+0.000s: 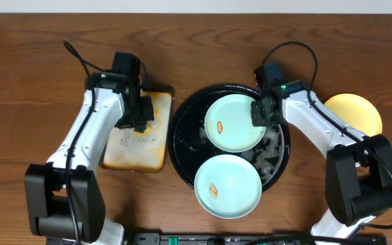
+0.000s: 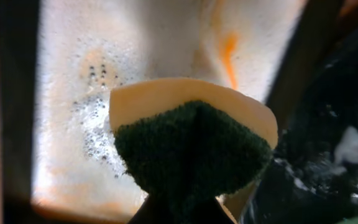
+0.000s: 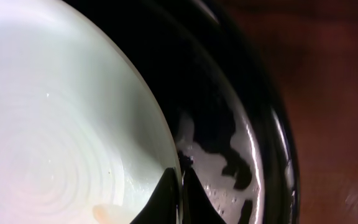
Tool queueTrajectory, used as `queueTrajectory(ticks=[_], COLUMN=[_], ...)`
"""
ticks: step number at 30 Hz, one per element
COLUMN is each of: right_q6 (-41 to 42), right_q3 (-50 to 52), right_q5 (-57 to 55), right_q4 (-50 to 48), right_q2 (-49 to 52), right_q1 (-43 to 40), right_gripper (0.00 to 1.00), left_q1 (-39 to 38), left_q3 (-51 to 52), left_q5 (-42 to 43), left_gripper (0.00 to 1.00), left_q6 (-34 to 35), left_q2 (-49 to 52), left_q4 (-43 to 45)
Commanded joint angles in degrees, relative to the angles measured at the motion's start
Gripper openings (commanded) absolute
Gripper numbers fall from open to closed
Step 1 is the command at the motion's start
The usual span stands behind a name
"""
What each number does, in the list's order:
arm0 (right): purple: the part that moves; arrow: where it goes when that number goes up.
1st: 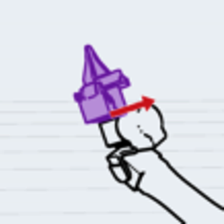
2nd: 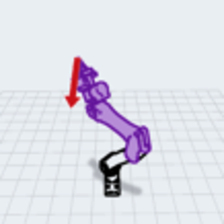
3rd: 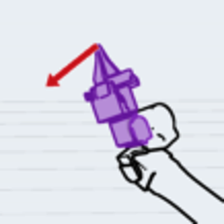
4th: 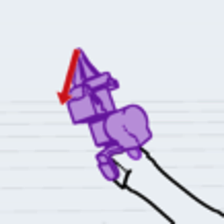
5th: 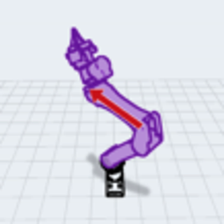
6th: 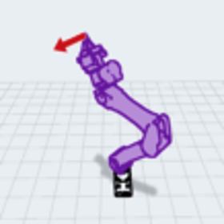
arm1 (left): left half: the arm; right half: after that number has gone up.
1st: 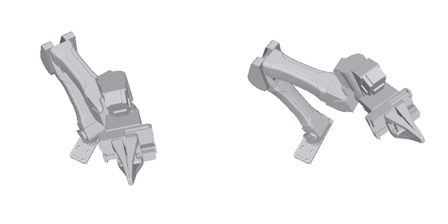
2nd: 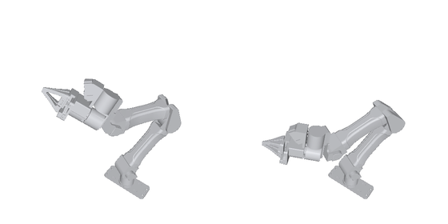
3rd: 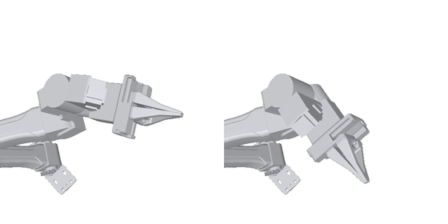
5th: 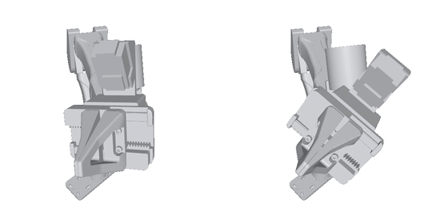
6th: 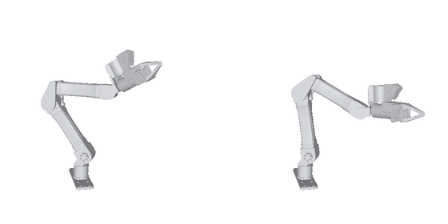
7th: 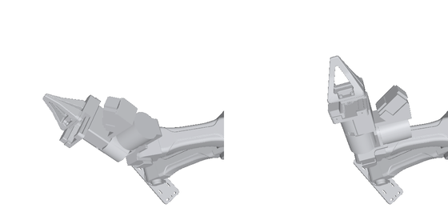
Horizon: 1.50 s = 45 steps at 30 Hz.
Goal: Clean dirty plates on tray and stack at the side
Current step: 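Grip the rim of the upper light-blue plate with the right gripper, then dip the sponge in the soapy tray with the left gripper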
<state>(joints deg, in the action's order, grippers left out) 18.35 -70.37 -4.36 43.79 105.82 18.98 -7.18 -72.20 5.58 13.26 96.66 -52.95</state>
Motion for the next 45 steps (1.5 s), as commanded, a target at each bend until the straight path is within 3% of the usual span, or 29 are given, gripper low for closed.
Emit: queueTrajectory(ticks=[1, 4, 12, 18, 24, 26, 30, 39, 45], right_q6=[3.43, -2.40, -19.34, -22.29, -22.27, -21.55, -19.61, -10.67, -9.57], right_q3=[0.00, -0.02, 0.00, 0.00, 0.00, 0.00, -0.02, -0.02, -0.02], right_q5=[-1.22, -2.01, -1.38, 2.14, 15.02, 15.06, 14.86, 10.21, 10.23], right_q4=[0.55, -0.24, -3.21, -6.34, -5.90, -5.86, -5.86, -5.18, -5.18], right_q2=[0.37, 0.37, 0.55, 3.91, 7.61, 7.96, 7.96, 7.85, 7.85], right_q1=[-0.15, -0.22, -0.83, -3.80, -7.06, -7.30, -7.34, -7.54, -7.54], right_gripper=[0.15, 0.31, 0.34, 0.39, 0.22, 0.11, 0.01, 0.01, 0.01], left_q1=[0.13, 0.13, 0.13, 0.13, 0.13, 0.13, 0.13, 0.13, 0.13], left_q3=[3.17, 3.50, 3.50, 3.50, 3.50, 3.50, 3.50, 3.54, 5.07], left_q5=[-1.14, -1.16, -1.14, -1.11, -1.11, -1.11, -1.11, -1.38, -5.40], left_gripper=[0.09, 0.08, 0.08, 0.08, 0.08, 0.08, 0.08, 0.08, 0.08], left_q6=[-0.09, -0.17, -0.13, -0.13, -0.13, -0.13, -0.13, -0.11, -0.13], left_q2=[0.46, 0.46, 0.42, 0.42, 0.42, 0.42, 0.42, 0.44, 2.21], left_q4=[1.51, 1.42, 1.64, 1.62, 1.64, 1.64, 1.64, 2.84, 8.76])
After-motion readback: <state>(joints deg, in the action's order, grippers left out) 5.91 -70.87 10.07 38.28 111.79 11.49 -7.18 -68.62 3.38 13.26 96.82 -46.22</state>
